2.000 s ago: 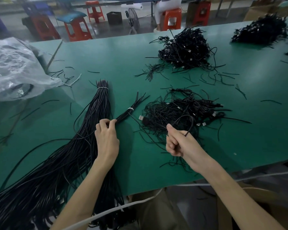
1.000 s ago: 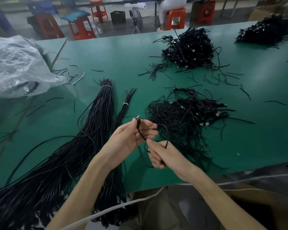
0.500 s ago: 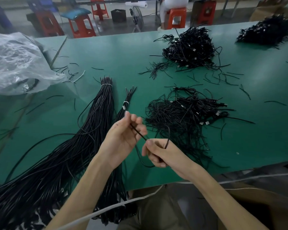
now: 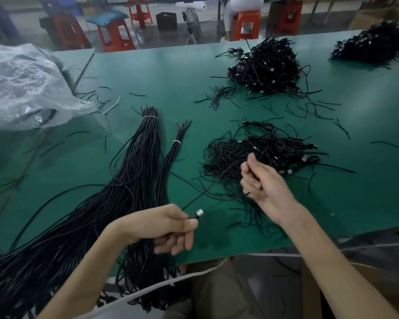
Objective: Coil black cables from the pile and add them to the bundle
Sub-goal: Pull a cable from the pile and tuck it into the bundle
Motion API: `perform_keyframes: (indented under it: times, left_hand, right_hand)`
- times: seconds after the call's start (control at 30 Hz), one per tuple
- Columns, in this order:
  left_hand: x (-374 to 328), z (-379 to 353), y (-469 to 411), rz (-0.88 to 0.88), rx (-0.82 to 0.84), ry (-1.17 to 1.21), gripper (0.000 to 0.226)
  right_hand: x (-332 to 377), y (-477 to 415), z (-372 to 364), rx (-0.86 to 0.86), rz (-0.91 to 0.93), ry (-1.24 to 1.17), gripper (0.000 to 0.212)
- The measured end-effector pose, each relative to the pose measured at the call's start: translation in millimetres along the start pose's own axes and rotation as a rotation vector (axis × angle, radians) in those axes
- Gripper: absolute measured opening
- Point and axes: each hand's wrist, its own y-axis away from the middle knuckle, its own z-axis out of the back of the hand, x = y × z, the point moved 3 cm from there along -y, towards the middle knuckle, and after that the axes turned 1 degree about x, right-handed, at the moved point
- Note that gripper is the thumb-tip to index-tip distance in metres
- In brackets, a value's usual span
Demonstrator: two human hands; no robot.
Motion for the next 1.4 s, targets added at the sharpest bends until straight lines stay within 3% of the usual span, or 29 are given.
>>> perform_keyframes:
  times: [0.07, 0.2, 0.27, 0.43, 0.6, 0.67, 0.9, 0.97, 1.03, 1.17, 1.23, 1.33, 1.4]
  left_hand:
    - [9, 7, -3, 0.008, -0.165, -0.020, 0.045]
    - [20, 19, -10, -0.098, -0.509, 0.196, 0.045]
    - [23, 20, -13, -0.148, -0.566, 0.182, 0.041]
    - [26, 13, -16, -0.210, -0.489, 0.066, 0.037]
    - [25, 18, -21, -0.283, -0.851, 0.181, 0.036]
    - [24, 23, -21, -0.356, -0.916, 0.305, 0.038]
    - [-7, 31, -20, -0.669, -0.609, 1.104, 0.058]
    - [-17, 33, -8, -0.774, -0.485, 1.373, 0.054]
    - [-23, 29, 4, -0.833, -0.334, 1.498, 0.045]
    - [-33, 10, 19, -0.726, -0.192, 1.249, 0.039]
    - [-33, 4, 26, -0.618, -0.203, 0.870, 0.040]
    - [-20, -3, 20, -0.289, -0.345, 0.084, 0.043]
    - [-18, -9, 8, -0.201, -0.467, -0.099, 0.040]
  right_hand:
    - [11, 3, -1, -0.003, 0.058, 0.028, 0.042]
    - [21, 13, -19, 0.058, 0.156, 0.055, 0.043]
    - [25, 17, -31, 0.093, 0.192, 0.084, 0.043]
    - [40, 24, -56, 0.149, 0.268, 0.167, 0.043]
    - [38, 39, -77, 0.276, 0.347, 0.423, 0.043]
    - [28, 46, -83, 0.323, 0.338, 0.474, 0.042]
    - [-37, 52, -86, 0.411, 0.037, 0.342, 0.044]
    - [-48, 47, -75, 0.370, -0.061, 0.266, 0.045]
    - [-55, 42, -66, 0.340, -0.119, 0.232, 0.046]
    - [-57, 32, -60, 0.301, -0.153, 0.244, 0.051]
    - [-50, 25, -58, 0.247, -0.172, 0.239, 0.054]
    - [-31, 15, -58, 0.170, -0.158, 0.314, 0.056]
    - [-22, 14, -69, 0.194, -0.091, 0.389, 0.054]
